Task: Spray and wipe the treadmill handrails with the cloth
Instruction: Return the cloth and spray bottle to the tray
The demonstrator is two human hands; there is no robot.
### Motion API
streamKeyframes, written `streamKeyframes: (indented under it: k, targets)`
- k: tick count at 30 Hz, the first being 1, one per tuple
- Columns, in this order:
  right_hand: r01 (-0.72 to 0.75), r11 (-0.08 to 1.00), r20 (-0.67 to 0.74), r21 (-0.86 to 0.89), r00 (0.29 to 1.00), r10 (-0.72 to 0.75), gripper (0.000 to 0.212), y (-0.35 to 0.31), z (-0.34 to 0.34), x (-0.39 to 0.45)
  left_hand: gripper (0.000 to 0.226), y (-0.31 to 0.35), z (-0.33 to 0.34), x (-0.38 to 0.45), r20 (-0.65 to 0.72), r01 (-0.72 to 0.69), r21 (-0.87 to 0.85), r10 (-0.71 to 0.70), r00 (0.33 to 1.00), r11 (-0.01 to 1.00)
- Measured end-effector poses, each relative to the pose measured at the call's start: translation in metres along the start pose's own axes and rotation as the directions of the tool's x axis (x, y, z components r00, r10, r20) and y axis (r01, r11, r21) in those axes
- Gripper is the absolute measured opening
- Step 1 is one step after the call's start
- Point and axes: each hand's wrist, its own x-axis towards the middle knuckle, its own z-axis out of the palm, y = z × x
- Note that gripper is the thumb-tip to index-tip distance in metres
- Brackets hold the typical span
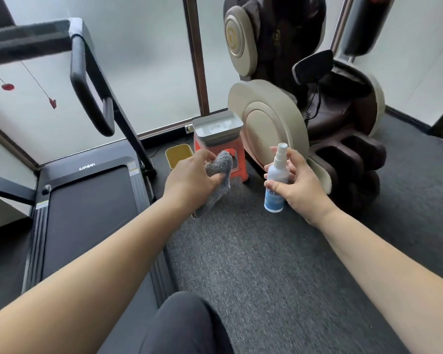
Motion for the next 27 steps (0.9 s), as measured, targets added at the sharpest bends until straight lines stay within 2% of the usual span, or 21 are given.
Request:
streamKeyframes:
  k: [6, 10, 16, 22, 27]
  targets:
    - [0.034, 0.999, 0.022, 0.000, 0.999, -0.034, 0.066, 0.006, -0.016, 0.057, 0.042, 0.004, 0.020, 0.063, -0.026, -0.026, -0.004, 0.026, 0.999, 1.000]
    - [0.039, 0.998, 0.047, -0.040, 0.998, -0.037, 0.067, 0.016, -0.028, 0.120, 0.040, 0.003, 0.041, 0.135, -0.028, -0.072, -0.016, 0.071, 0.997, 0.997]
    - [-0.015, 0.998, 0.043, -0.064, 0.999, 0.018, 0.067, 0.027, -0.043, 0.210, 0.035, 0.007, 0.061, 0.226, -0.008, -0.090, 0.004, 0.090, 0.996, 0.996]
    - [-0.058, 0.997, 0.080, -0.055, 0.995, 0.062, 0.065, 0.040, -0.053, 0.294, 0.033, 0.004, 0.075, 0.310, 0.005, -0.035, 0.029, 0.035, 0.999, 0.999]
    - [-0.033, 0.997, 0.153, -0.072, 0.987, 0.043, 0.061, 0.060, -0.066, 0.384, 0.033, 0.002, 0.094, 0.381, -0.018, 0.048, 0.013, -0.048, 0.999, 0.999]
